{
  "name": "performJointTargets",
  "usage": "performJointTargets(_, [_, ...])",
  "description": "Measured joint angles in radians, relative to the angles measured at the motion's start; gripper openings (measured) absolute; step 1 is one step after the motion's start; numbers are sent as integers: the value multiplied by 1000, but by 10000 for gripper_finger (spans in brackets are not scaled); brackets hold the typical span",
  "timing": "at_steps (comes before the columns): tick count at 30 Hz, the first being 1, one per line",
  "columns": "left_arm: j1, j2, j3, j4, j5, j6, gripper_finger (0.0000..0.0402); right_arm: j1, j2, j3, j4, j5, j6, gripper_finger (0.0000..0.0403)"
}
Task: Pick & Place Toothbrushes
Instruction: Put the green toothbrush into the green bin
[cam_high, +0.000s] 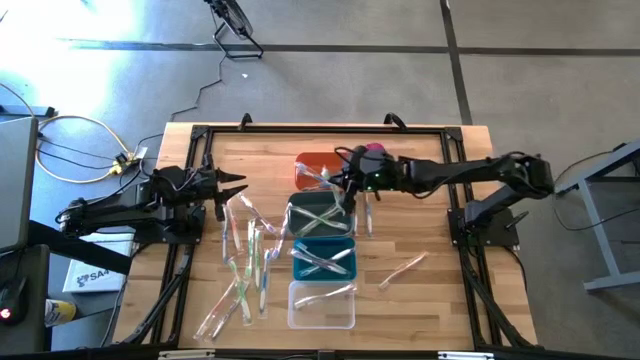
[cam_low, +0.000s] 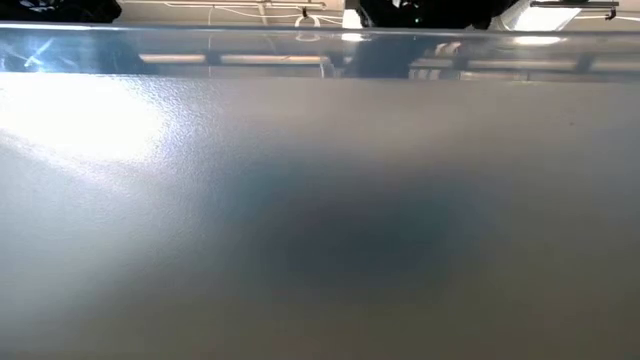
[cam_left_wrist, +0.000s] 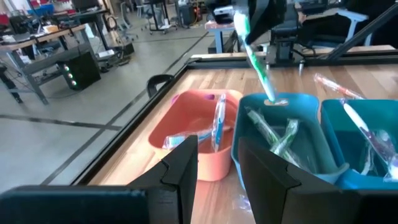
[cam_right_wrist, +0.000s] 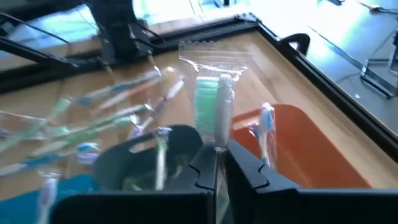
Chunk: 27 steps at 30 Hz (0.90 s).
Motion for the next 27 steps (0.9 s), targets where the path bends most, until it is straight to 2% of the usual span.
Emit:
performJointTargets(10, [0,0,0,-2,0,0,113,51,110,93,-11,21,-46,5])
performJointTargets(20, [0,0,0,-3,1,0,113,89,240,248,-189,24,-101,5])
performJointTargets(27, [0,0,0,-3,1,-1,113,89,302,300,-281,-25,-97,5])
